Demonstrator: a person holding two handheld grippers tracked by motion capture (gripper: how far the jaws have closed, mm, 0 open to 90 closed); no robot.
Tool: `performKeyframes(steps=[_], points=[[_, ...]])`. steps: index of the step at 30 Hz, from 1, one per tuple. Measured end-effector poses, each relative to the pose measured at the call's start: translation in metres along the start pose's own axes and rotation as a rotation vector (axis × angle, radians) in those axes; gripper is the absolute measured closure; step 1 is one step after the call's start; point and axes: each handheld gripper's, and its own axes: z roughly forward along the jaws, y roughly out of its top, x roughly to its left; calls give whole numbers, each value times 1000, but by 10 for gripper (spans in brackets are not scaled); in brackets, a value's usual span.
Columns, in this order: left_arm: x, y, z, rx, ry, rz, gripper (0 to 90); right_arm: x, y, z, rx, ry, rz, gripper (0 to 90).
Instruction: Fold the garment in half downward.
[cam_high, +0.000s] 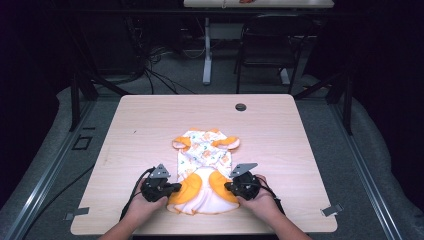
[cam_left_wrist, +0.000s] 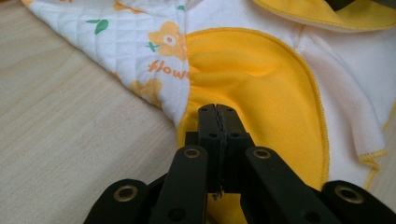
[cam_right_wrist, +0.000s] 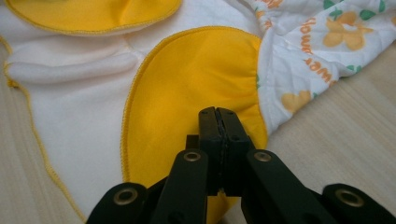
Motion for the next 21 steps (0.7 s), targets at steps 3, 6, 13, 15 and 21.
performKeyframes(steps=[3, 6, 13, 15, 21], points=[[-2, -1, -1, 6, 2, -3, 897, 2, -1, -1, 0, 16, 8, 891], [-4, -2, -2, 4, 6, -9, 897, 6, -1, -2, 6, 12, -5, 890], [-7, -2, -3, 20, 15, 1, 896, 7, 0, -2, 16, 13, -13, 887], [-6, -1, -3, 19, 8, -4, 893, 7, 0, -3, 13, 17, -9, 863], [0, 4, -10, -22, 14, 1, 866, 5, 3, -9, -56, -1, -23, 837]])
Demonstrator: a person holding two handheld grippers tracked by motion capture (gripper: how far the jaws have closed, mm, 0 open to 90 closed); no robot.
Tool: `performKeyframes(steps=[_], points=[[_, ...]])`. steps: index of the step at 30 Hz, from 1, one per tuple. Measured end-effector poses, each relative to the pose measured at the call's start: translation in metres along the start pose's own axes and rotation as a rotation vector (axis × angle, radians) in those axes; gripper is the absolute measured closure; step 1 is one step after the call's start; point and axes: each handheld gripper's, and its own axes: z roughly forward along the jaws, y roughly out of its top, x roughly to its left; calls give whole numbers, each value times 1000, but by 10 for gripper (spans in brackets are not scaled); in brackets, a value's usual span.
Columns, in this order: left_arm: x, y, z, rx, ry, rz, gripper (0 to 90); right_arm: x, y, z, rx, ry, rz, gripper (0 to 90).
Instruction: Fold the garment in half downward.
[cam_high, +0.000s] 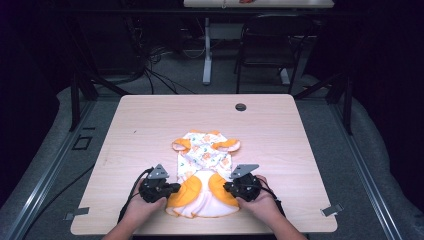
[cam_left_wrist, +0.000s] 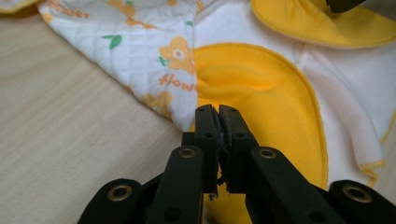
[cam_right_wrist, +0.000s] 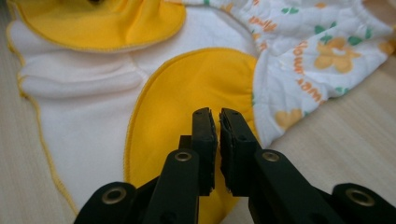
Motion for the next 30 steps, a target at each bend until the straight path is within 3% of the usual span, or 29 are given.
performKeyframes(steps=[6, 12, 17, 21, 26, 30], points=[[10, 4, -3, -28, -1, -22, 838, -10, 3, -1, -21, -4, 25, 806], [22, 14, 1, -24, -35, -64, 798, -24, 14, 1, 13, 34, 48, 803], [31, 34, 4, -7, -2, -27, 763, -35, 31, 2, 51, 34, 19, 785], [40, 52, 7, -3, 8, -22, 742, -49, 46, 2, 68, 32, 32, 774], [51, 75, 11, -27, 29, 16, 722, -68, 64, 2, 72, 12, 64, 761], [64, 91, 16, -29, 32, -6, 731, -85, 78, 8, 98, -17, 85, 762]])
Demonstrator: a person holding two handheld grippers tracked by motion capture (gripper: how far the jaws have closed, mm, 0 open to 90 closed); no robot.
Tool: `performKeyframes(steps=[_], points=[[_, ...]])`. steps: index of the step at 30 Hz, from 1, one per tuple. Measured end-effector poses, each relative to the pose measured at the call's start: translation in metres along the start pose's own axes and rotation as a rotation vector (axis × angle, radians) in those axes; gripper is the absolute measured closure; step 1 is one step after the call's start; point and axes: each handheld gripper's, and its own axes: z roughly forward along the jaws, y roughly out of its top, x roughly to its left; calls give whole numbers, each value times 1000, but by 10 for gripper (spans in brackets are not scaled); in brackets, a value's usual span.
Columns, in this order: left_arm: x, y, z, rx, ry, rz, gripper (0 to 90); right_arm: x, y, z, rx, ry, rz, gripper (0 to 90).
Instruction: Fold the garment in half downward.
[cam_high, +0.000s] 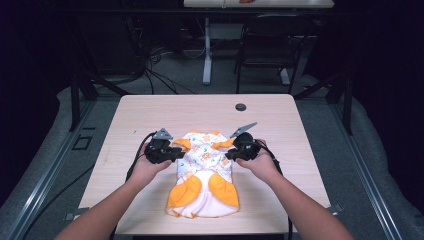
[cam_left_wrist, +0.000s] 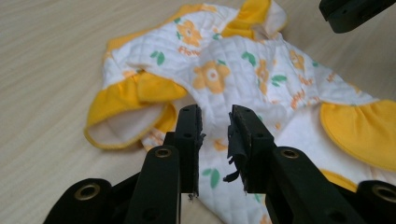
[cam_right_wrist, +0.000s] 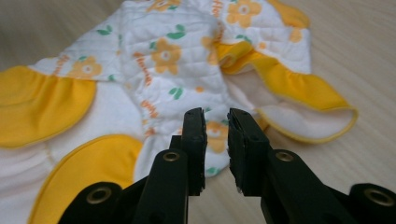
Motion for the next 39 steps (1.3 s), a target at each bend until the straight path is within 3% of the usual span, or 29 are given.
performKeyframes(steps=[3, 10, 14, 17, 21, 24, 27, 31, 39], points=[[9, 8, 6, 0, 26, 0, 748, -7, 12, 6, 23, -24, -24, 761], [32, 22, 22, -1, 36, -74, 784, -17, 36, 26, 50, -50, -36, 760], [41, 28, 33, 19, 68, -62, 784, -22, 46, 37, 63, -79, -49, 751], [44, 32, 40, 34, 76, -62, 782, -29, 51, 45, 47, -87, -18, 746], [48, 34, 53, 41, 103, -56, 768, -35, 54, 56, 70, -124, -14, 745], [51, 33, 62, 56, 116, -65, 752, -39, 53, 65, 54, -145, 23, 743], [55, 32, 67, 62, 140, -72, 724, -44, 52, 68, 65, -161, 15, 721], [58, 30, 71, 56, 163, -74, 664, -48, 49, 73, 51, -179, 46, 699], [60, 25, 78, 88, 161, -84, 612, -52, 46, 78, 70, -185, 40, 645]])
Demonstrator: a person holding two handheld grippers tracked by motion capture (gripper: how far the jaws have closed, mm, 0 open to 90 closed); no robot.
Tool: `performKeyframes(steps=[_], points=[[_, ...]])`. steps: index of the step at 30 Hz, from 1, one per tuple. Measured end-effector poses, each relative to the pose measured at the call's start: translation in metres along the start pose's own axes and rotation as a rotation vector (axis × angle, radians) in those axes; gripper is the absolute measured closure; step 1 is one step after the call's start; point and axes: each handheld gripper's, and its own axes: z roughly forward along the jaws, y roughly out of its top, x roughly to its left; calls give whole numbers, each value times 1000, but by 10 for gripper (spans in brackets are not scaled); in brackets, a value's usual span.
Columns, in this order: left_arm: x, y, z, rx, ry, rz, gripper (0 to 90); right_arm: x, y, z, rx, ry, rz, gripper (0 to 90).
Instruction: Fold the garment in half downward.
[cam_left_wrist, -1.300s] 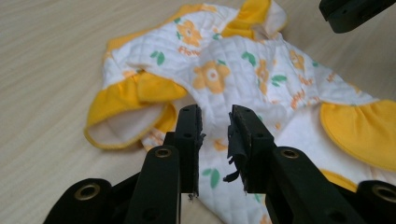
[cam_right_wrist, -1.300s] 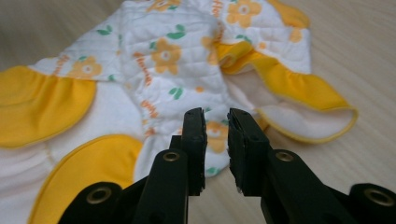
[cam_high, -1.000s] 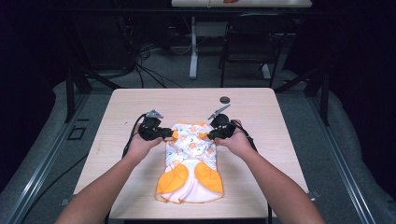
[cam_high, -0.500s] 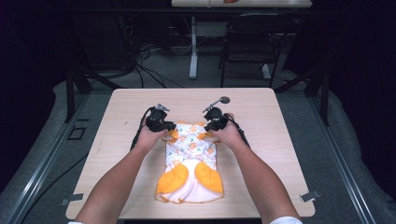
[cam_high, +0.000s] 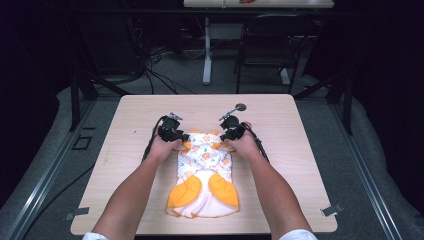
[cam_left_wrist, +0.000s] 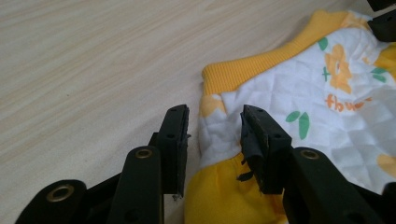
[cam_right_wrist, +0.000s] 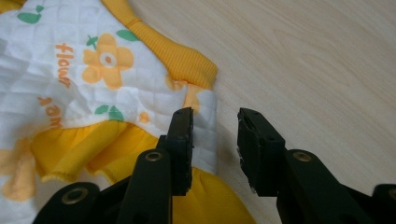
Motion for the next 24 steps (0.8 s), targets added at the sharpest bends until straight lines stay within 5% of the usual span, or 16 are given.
performKeyframes(steps=[15, 24], points=[[2, -4, 4, 3, -30, -23, 616, -4, -2, 6, 17, 62, 19, 680], [0, -3, 4, 13, -59, -28, 749, -2, 0, 6, 31, 99, 43, 797]])
